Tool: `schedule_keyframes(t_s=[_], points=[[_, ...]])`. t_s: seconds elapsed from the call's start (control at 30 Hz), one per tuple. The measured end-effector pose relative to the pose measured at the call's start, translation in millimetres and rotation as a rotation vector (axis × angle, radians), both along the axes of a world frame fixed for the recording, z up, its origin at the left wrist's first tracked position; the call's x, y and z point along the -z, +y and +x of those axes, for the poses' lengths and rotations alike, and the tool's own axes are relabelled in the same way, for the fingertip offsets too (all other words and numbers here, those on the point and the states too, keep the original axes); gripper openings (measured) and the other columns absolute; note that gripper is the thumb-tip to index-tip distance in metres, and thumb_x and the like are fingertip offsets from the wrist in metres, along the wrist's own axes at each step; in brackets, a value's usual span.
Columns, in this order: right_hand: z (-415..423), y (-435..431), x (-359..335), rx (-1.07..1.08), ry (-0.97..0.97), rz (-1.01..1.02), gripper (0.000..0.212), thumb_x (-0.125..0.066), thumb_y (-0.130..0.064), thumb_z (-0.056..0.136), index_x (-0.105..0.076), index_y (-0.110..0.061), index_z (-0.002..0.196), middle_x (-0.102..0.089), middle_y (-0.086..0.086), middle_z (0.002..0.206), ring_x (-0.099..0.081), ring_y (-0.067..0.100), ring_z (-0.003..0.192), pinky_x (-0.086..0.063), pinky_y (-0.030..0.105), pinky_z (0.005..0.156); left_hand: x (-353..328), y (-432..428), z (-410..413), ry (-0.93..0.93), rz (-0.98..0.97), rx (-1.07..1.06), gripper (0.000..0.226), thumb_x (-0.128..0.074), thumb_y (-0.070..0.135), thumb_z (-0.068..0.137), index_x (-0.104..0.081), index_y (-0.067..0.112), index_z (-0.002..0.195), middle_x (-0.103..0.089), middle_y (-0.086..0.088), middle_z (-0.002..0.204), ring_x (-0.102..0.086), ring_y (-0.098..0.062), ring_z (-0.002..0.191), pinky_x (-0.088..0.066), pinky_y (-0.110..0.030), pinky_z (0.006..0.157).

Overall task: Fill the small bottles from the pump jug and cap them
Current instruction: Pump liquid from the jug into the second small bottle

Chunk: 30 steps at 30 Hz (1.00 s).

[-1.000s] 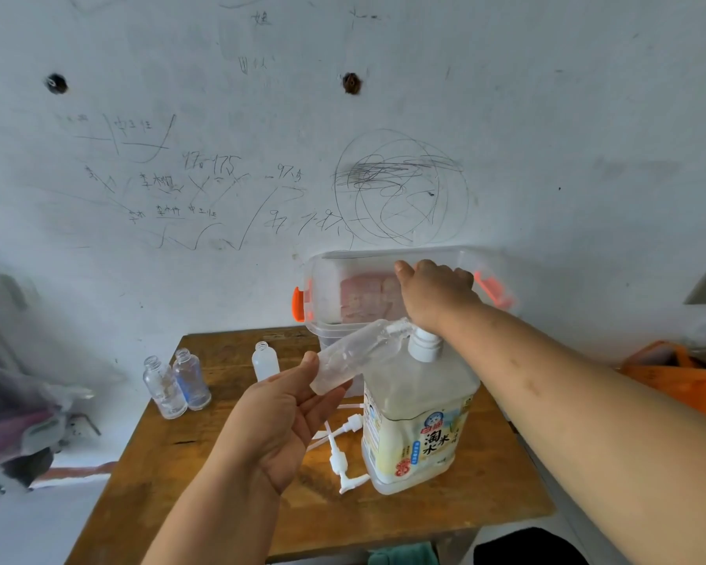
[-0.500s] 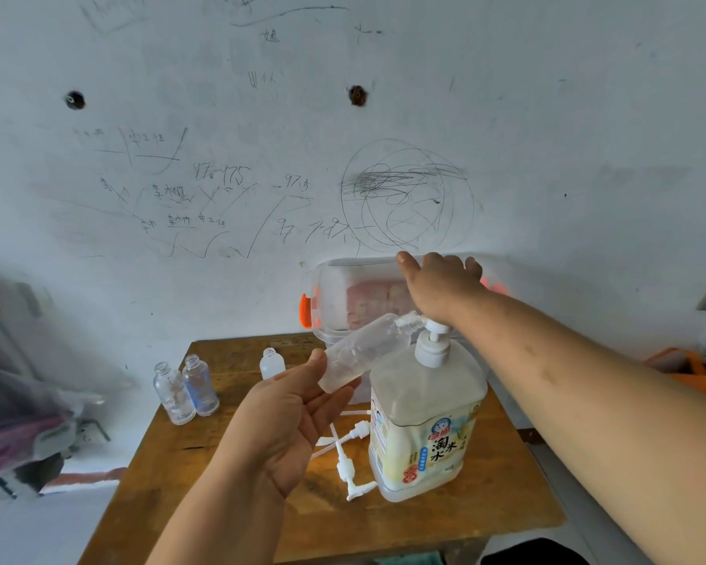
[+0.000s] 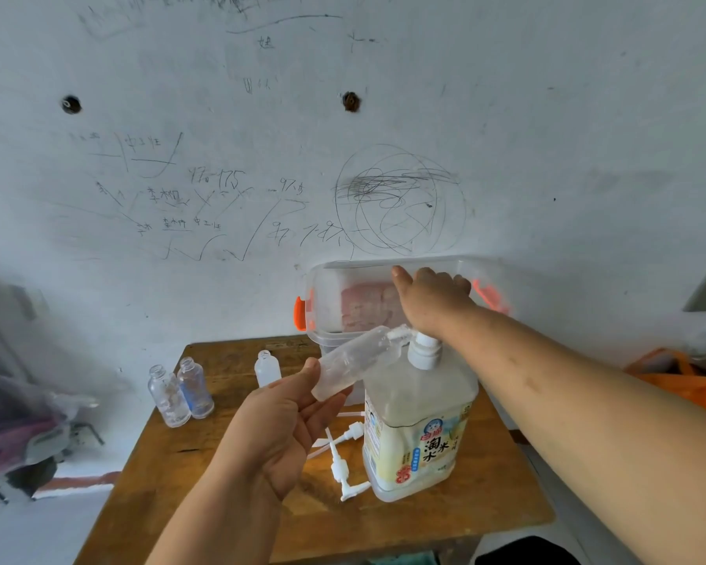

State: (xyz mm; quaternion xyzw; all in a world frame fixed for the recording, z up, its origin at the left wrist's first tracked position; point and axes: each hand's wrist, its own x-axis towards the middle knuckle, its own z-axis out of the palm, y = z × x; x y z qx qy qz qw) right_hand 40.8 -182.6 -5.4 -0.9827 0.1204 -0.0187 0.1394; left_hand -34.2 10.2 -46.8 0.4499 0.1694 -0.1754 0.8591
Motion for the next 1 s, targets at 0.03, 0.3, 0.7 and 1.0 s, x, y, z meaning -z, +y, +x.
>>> schedule_keyframes(t_s=[0.03,0.3,0.7,1.0], points=[[1.8,1.0,-2.1,0.016,-0.019,0.017,0.055,-0.018,-0.050,0.099,-0.043,-0.014,0.132,-0.042,0.020,0.137,-0.035,0.042,0.129,-0.028,0.055,0.107,-1.9,0.2,-0.8,-0.009,0.000,0.003,0.023,-0.063,0.012,0.088,-0.063,-0.003,0.107,-0.075,-0.022,0.093,-0.075,-0.033,0.080,-0.062,-0.037,0.065],[9.9,1.5,-6.6,0.062,-0.022,0.068,0.054,-0.023,-0.020,0.097,-0.009,-0.033,0.147,-0.036,0.018,0.138,-0.033,0.043,0.128,-0.024,0.055,0.109,-5.6,0.2,0.8,-0.046,-0.019,0.017,0.023,-0.062,0.012,0.089,-0.063,-0.002,0.107,-0.075,-0.021,0.096,-0.075,-0.033,0.082,-0.062,-0.033,0.059],[10.2,2.8,11.5,0.032,-0.005,-0.044,0.050,-0.029,-0.017,0.093,-0.025,-0.020,0.143,-0.042,0.017,0.131,-0.039,0.042,0.122,-0.032,0.049,0.100,7.6,-2.3,4.1,0.005,-0.002,0.010,0.024,-0.063,0.013,0.089,-0.061,-0.004,0.105,-0.074,-0.023,0.096,-0.074,-0.034,0.087,-0.060,-0.039,0.070],[-3.6,4.9,-21.6,-0.068,0.016,-0.216,0.043,-0.026,-0.018,0.101,-0.024,-0.019,0.145,-0.042,0.019,0.134,-0.038,0.038,0.125,-0.026,0.047,0.108,-4.8,1.1,-0.6,-0.042,0.003,0.022,0.028,-0.063,0.014,0.088,-0.062,-0.003,0.110,-0.074,-0.023,0.099,-0.074,-0.034,0.083,-0.062,-0.036,0.064]])
